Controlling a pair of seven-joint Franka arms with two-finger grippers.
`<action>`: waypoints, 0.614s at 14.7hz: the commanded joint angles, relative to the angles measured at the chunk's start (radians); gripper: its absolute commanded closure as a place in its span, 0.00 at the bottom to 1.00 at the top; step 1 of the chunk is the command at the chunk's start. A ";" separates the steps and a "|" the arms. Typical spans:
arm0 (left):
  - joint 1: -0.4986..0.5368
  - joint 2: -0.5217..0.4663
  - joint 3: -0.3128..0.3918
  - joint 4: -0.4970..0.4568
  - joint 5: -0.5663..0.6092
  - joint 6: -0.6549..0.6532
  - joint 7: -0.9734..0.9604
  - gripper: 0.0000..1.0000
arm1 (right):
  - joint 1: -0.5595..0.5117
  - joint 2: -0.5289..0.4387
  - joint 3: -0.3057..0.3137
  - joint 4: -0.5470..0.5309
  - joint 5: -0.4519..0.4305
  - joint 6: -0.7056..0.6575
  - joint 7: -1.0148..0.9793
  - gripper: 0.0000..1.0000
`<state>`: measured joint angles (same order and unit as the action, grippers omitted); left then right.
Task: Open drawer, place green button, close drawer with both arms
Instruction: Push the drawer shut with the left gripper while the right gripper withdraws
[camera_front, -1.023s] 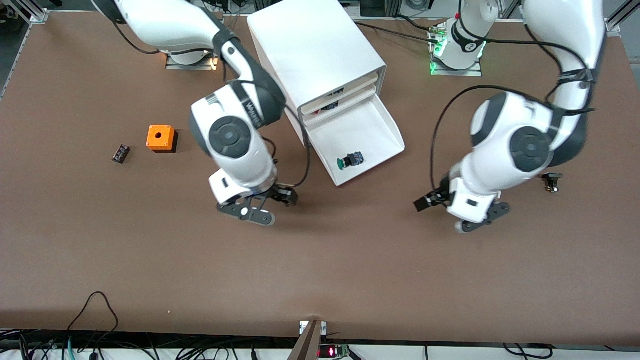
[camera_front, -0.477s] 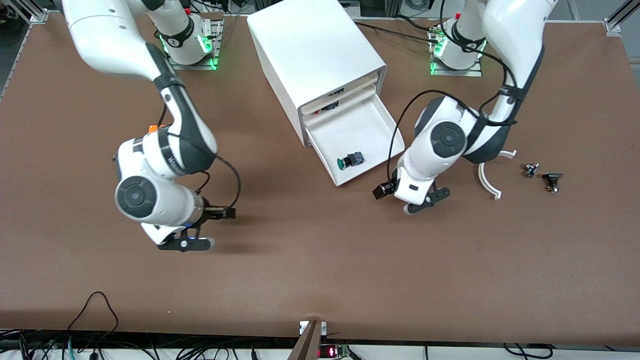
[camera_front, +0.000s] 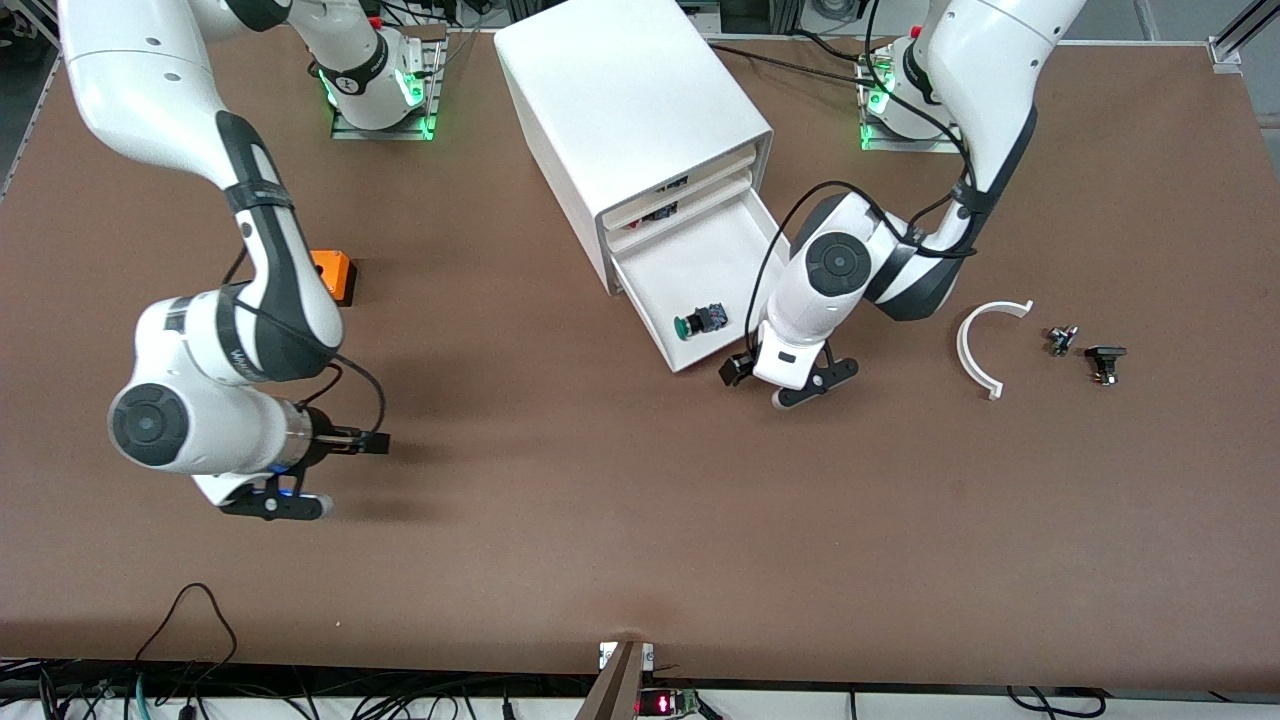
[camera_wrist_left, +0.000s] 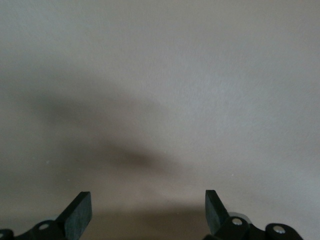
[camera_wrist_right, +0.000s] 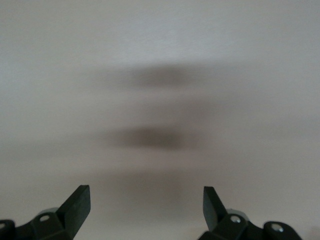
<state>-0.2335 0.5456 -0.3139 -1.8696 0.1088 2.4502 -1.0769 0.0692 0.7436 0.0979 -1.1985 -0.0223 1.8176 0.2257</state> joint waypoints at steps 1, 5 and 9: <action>-0.004 -0.009 -0.001 -0.028 0.031 0.013 -0.029 0.00 | -0.035 -0.137 -0.017 -0.140 0.004 0.012 -0.058 0.00; -0.015 -0.018 -0.030 -0.072 0.031 0.007 -0.034 0.00 | -0.045 -0.309 -0.032 -0.252 0.010 0.006 -0.066 0.00; -0.013 -0.030 -0.068 -0.091 0.029 -0.023 -0.057 0.00 | -0.045 -0.536 -0.043 -0.401 0.009 -0.024 -0.068 0.00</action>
<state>-0.2477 0.5466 -0.3612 -1.9300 0.1094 2.4531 -1.1002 0.0258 0.3694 0.0635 -1.4451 -0.0222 1.7936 0.1761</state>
